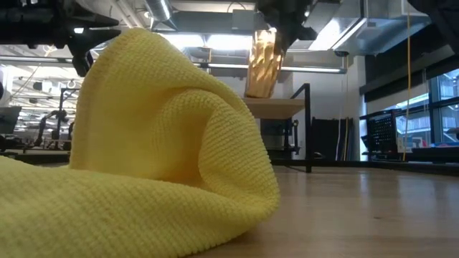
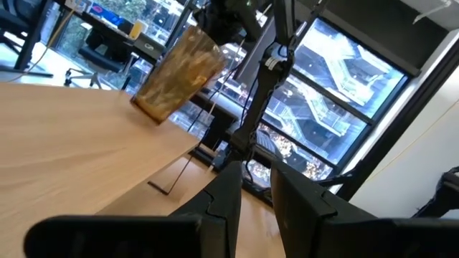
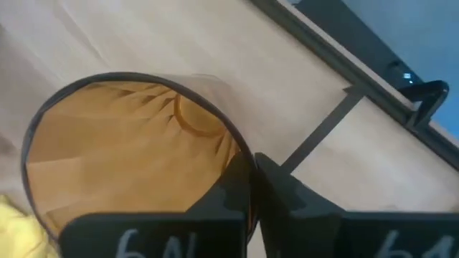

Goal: Stack small to large cups/mugs on shelf
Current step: Put the brown cup on the shelf

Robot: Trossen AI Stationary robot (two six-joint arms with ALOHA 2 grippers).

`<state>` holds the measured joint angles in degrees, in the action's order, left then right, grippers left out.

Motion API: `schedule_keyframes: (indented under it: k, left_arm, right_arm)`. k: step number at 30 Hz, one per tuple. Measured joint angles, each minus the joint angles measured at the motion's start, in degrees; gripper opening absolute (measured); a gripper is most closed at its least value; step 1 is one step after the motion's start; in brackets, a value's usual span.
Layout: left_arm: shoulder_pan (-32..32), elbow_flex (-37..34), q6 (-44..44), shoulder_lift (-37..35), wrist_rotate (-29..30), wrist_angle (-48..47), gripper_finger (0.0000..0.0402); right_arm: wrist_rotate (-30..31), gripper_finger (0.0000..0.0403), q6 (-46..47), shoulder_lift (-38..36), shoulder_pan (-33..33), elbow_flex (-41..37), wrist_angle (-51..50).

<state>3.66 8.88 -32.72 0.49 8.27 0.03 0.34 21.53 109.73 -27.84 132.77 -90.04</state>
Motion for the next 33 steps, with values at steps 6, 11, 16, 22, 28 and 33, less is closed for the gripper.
schedule_keyframes:
  k: [6,11,16,22,28,33]
  left_arm:
    - [0.01,0.0,-0.23,0.0,0.01,-1.3,0.0071]
    - [0.02,0.0,-0.21,0.0,0.0,-1.37,0.0071]
    - [0.02,0.0,-0.19,0.0,0.0,-1.35,0.0071]
    - [0.0,0.0,-0.17,0.0,0.0,-1.35,0.0071]
    - [0.02,-0.01,0.25,0.0,0.0,-1.35,0.0071]
    - [0.02,0.0,0.29,0.0,0.0,-1.35,0.0071]
  right_arm:
    - [2.59,0.0012,-0.74,-0.74,-0.17,1.42,0.05]
    - [0.25,0.0012,0.47,-0.74,-0.54,1.42,0.04]
    - [-0.42,0.0025,0.74,-0.74,-1.02,0.87,-0.01]
    - [0.1,0.0049,0.92,-0.76,-1.43,0.87,0.01]
    - [0.09,0.0052,1.6,-0.76,-1.52,0.87,0.03]
    - [0.09,0.0052,1.23,-0.76,-1.56,0.87,0.04]
